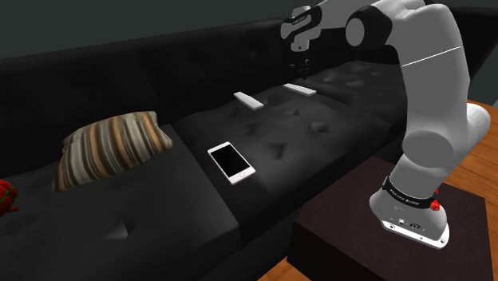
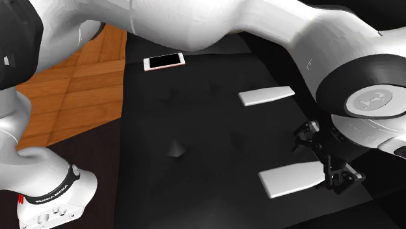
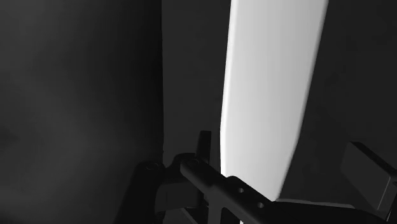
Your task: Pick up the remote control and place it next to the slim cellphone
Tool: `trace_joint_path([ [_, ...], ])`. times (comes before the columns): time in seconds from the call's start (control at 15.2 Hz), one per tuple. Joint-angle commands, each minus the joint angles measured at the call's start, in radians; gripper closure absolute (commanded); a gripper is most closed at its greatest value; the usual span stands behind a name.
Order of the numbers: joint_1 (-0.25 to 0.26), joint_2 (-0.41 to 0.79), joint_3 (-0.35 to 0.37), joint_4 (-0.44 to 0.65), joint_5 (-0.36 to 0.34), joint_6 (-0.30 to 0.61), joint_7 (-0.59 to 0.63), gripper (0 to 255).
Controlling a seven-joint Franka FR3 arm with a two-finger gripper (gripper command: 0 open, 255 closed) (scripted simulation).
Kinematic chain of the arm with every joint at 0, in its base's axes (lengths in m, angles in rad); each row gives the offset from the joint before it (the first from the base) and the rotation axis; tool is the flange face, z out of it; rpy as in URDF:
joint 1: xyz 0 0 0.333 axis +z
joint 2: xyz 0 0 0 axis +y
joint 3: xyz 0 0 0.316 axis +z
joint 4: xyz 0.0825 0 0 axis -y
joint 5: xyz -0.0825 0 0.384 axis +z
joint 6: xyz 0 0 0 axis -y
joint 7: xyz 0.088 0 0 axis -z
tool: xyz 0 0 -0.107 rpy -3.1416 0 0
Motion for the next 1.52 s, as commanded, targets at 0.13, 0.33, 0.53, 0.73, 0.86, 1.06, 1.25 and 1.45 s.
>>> trace_joint_path([
  [0.13, -0.008, 0.036, 0.004, 0.01, 0.008, 0.024, -0.002, 0],
  [0.33, -0.007, 0.044, 0.005, -0.018, 0.011, 0.06, -0.004, 0],
  [0.53, -0.007, 0.049, 0.007, -0.032, 0.013, 0.078, -0.006, 0],
  [0.73, -0.007, 0.049, 0.007, -0.032, 0.013, 0.078, -0.006, 0],
  [0.86, -0.007, 0.049, 0.007, -0.032, 0.013, 0.078, -0.006, 0],
  [1.06, -0.007, 0.049, 0.007, -0.032, 0.013, 0.078, -0.006, 255],
  [1.25, -0.007, 0.049, 0.007, -0.032, 0.013, 0.078, -0.006, 255],
  [1.45, -0.007, 0.049, 0.007, -0.032, 0.013, 0.078, -0.006, 255],
])
